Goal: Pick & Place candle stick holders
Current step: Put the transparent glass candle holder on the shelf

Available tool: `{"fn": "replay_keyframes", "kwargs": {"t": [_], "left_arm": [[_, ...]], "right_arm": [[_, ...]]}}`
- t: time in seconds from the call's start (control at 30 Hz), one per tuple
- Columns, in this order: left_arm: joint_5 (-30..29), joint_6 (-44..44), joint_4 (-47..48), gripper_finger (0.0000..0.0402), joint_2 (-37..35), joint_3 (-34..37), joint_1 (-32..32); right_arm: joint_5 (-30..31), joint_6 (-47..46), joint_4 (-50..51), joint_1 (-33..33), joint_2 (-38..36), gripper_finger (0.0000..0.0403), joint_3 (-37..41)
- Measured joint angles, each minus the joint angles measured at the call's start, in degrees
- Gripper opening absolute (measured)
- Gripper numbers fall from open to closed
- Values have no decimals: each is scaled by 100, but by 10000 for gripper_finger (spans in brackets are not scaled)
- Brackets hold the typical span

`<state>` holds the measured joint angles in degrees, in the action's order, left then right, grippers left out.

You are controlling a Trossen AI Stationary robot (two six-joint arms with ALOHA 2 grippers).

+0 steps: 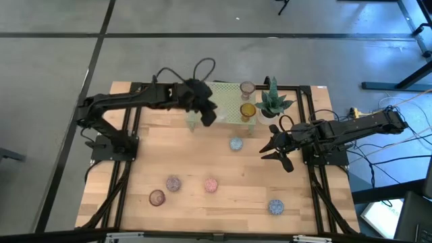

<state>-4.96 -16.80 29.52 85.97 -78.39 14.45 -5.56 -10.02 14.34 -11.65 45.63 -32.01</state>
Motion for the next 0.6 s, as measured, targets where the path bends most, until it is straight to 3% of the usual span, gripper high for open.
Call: {"fn": "replay_keyframes", "kwargs": {"t": [0.23,0.6], "left_arm": [[770,-437,-568,20,242,0,726],[906,-213,-939,20,694,-2,1037]], "right_arm": [[0,2,1,1,0,121,-1],[0,17,18,0,0,121,0]]}}
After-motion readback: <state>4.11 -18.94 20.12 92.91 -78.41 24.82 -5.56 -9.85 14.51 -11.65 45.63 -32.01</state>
